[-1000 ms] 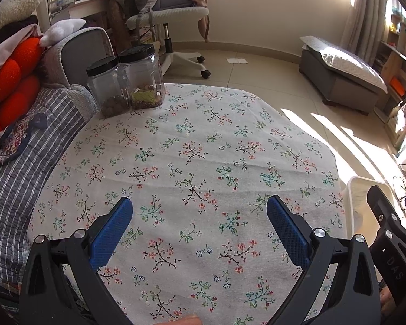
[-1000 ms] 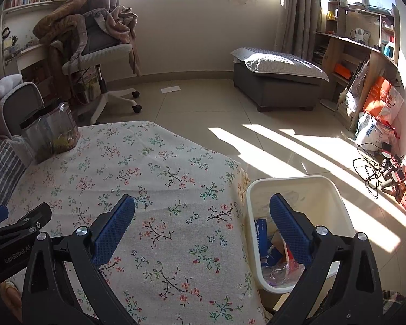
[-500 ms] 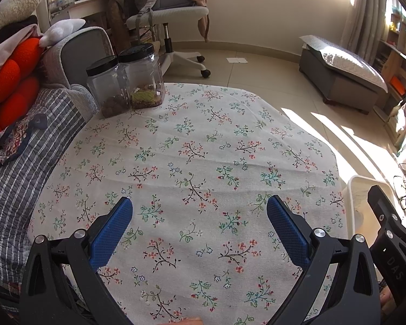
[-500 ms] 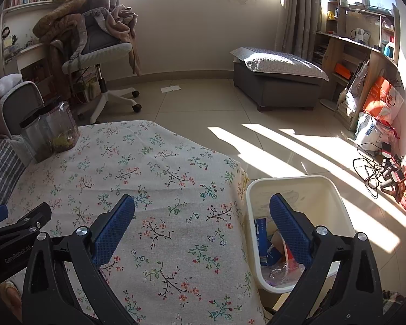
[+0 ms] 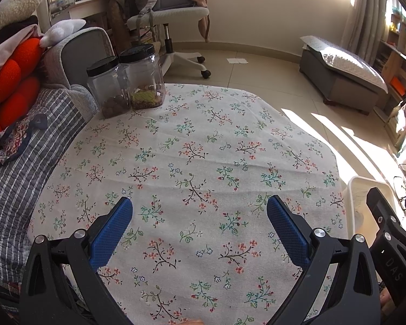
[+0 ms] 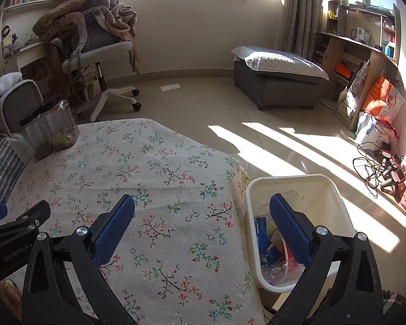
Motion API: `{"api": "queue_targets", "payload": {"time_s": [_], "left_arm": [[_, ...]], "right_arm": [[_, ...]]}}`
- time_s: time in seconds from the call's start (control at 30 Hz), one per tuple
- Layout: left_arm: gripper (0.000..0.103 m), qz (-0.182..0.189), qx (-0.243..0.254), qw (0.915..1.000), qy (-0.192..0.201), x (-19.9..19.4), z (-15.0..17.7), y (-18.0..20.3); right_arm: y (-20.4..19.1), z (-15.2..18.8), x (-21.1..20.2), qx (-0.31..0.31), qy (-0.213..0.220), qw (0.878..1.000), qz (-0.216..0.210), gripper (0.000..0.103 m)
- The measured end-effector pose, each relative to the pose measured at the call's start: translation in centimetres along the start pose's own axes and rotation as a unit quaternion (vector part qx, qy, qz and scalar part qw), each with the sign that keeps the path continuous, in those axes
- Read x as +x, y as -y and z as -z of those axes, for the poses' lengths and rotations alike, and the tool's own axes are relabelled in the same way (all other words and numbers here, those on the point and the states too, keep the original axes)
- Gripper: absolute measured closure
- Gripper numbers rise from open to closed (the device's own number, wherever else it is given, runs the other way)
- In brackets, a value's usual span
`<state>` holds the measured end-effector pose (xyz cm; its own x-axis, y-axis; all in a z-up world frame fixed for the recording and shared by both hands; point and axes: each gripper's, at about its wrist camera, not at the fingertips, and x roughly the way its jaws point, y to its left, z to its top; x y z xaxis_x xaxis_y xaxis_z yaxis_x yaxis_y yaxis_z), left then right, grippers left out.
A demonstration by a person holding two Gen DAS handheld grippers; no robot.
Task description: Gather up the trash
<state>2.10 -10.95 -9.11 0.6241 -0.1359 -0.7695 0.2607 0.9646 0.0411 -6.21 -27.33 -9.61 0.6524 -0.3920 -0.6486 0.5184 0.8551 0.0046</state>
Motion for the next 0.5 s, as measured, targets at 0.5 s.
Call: {"api": "queue_targets", "payload": {"time_s": [0.5], "left_arm": [[0.016,0.024,0.005,0.9997,0.009,0.07,0.01,0.13]], "right_arm": [[0.04,0.15,0.14,-0.001,0.0,1.0,0.002,0.007]]}}
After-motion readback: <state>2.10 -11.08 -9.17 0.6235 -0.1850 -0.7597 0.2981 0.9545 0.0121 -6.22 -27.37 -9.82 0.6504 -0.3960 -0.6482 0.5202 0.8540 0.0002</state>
